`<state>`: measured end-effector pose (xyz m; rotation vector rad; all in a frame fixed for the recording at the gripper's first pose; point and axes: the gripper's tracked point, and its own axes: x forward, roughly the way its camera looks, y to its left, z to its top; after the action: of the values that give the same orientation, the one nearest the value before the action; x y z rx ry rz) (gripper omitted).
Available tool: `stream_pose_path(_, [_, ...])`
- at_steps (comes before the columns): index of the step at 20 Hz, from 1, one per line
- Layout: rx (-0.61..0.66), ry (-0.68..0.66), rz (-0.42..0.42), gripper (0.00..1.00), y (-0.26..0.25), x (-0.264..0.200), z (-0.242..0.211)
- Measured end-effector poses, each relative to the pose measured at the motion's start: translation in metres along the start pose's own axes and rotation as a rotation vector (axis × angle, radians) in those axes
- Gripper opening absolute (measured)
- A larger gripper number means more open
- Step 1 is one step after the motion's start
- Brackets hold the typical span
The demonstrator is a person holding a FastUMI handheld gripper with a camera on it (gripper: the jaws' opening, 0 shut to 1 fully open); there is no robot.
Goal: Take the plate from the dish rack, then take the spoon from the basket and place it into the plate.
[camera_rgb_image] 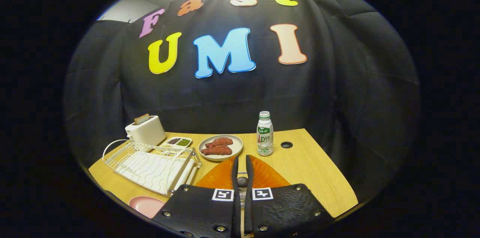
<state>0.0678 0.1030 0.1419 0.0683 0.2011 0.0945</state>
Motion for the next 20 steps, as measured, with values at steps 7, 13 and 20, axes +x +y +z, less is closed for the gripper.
stream_pose_path(7, [-0.051, -0.034, 0.007, 0.04, 0.021, -0.045, 0.036])
stream_pose_path(13, [-0.056, -0.053, 0.002, 0.04, 0.05, -0.085, 0.044])
stream_pose_path(20, [-0.057, -0.004, 0.051, 0.04, 0.106, -0.122, 0.013])
